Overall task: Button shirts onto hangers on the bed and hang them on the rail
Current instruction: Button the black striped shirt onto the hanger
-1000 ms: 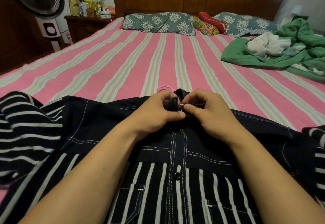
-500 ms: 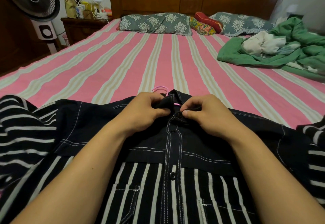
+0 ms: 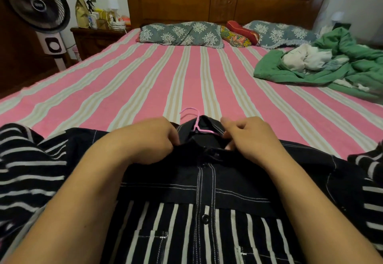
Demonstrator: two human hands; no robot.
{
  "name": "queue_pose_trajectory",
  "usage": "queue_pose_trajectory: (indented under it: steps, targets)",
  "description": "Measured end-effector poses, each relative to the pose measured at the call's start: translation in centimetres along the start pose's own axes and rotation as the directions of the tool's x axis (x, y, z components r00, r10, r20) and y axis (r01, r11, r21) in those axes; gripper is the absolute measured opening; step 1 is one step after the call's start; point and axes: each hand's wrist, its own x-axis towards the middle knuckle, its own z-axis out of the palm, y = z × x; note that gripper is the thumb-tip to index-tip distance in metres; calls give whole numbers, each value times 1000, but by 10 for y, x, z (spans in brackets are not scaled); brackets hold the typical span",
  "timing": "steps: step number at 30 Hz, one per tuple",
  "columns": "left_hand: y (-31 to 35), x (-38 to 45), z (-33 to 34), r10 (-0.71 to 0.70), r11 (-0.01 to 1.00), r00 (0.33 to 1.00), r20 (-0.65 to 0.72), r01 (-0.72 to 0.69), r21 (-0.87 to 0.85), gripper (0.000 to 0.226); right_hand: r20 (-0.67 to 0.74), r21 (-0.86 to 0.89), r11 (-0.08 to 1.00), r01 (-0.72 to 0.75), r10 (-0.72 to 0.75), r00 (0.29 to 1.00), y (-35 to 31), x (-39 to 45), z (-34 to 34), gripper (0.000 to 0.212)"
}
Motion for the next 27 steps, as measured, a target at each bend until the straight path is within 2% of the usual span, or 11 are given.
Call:
queue_pose_trajectory:
  steps: [2, 3, 5, 6, 8, 10, 17, 20, 23, 25, 27]
  targets:
    - [6, -8, 0, 60, 997, 970, 237, -47, -62, 19, 1, -102, 995, -5, 6, 1000, 1, -2, 1, 42]
    - [8, -9, 1, 81, 994, 955, 287, -54, -100, 22, -13, -156, 988, 2, -4, 1000, 1, -3, 2, 37]
    - [7, -7, 1, 71, 988, 956, 283, -29, -152, 34, -44, -301, 953, 28, -43, 998, -1, -7, 7, 40]
    - [7, -4, 3, 48, 990, 971, 236, -14, -144, 37, -54, -358, 933, 43, -67, 996, 0, -9, 10, 43]
    - [7, 8, 11, -40, 993, 999, 28, 43, -107, 38, -58, -401, 915, 49, -79, 995, 4, -8, 18, 43]
    - [9, 18, 24, -97, 991, 983, -157, 80, -111, 31, -67, -382, 924, 29, -59, 996, 10, -5, 21, 36]
    - [9, 26, 67, -96, 989, 989, -116, 81, -126, 25, -195, -401, 916, -7, -78, 978, 16, -17, 46, 18]
    - [15, -4, 67, -160, 932, 980, -120, 110, -344, 14, -174, -336, 942, -10, -52, 983, 9, -38, 35, 19]
    - [28, -61, 63, -296, 786, 916, -271, 72, -613, 17, -64, -144, 989, -35, 26, 998, -11, -67, 1, 33]
    - [39, -111, 58, -341, 730, 843, -416, -41, -682, 17, -112, -70, 997, 8, -16, 994, -25, -106, -31, 45]
    - [44, -161, 56, -365, 654, 789, -494, -160, -739, 18, -178, -7, 999, 37, -37, 983, -34, -161, -60, 52]
